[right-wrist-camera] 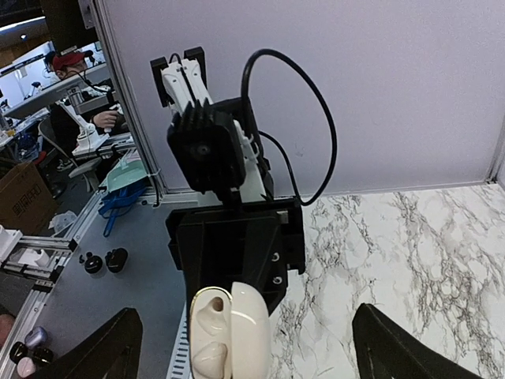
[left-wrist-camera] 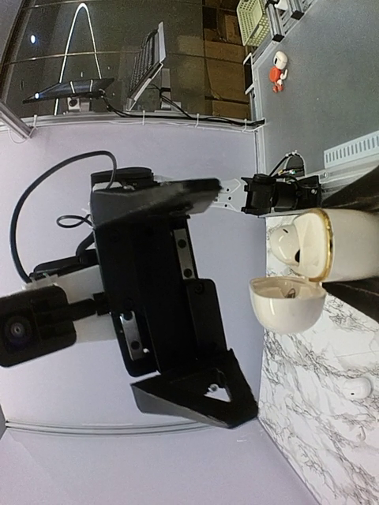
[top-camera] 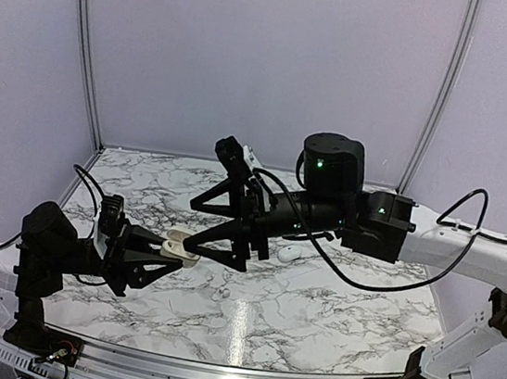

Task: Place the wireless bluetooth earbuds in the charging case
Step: Adjust the right earbud in the right side groove of the charging case, then pick up the left earbud from the center of the board, then place the left earbud at the corner of the board.

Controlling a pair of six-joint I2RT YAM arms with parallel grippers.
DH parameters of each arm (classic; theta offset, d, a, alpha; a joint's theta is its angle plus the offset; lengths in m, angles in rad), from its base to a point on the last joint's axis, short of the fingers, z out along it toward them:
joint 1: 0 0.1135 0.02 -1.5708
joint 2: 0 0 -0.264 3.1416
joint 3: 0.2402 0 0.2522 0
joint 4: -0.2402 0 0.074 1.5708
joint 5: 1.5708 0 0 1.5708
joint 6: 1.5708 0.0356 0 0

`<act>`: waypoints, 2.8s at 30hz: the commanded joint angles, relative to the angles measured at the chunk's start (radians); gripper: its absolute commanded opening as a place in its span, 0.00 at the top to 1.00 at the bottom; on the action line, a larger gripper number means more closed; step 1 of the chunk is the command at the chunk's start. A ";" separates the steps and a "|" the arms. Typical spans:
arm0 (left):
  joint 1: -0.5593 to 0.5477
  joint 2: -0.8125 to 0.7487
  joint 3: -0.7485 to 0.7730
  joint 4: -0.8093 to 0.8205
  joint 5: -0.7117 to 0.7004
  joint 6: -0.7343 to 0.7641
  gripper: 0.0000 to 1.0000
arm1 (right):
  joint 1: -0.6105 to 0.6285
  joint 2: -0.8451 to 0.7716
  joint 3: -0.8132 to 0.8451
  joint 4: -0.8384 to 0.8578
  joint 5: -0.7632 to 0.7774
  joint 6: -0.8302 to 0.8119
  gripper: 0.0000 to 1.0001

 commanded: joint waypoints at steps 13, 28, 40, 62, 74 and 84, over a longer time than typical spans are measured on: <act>0.119 -0.022 -0.019 0.045 -0.016 -0.069 1.00 | -0.532 0.003 -0.068 -0.128 0.173 0.039 0.21; 0.142 -0.020 -0.051 0.054 -0.013 -0.062 1.00 | -0.593 0.580 0.329 -0.457 0.419 -0.139 0.32; 0.144 -0.017 -0.042 0.054 -0.006 -0.050 1.00 | -0.596 0.745 0.454 -0.519 0.407 -0.146 0.44; 0.146 -0.017 -0.046 0.054 -0.014 -0.036 1.00 | -0.596 0.839 0.494 -0.564 0.432 -0.169 0.71; 0.147 -0.027 -0.049 0.052 -0.016 -0.039 1.00 | -0.578 0.783 0.468 -0.572 0.413 -0.172 0.82; 0.147 -0.038 -0.052 0.054 -0.014 -0.045 1.00 | -0.543 0.675 0.463 -0.578 0.398 -0.170 0.84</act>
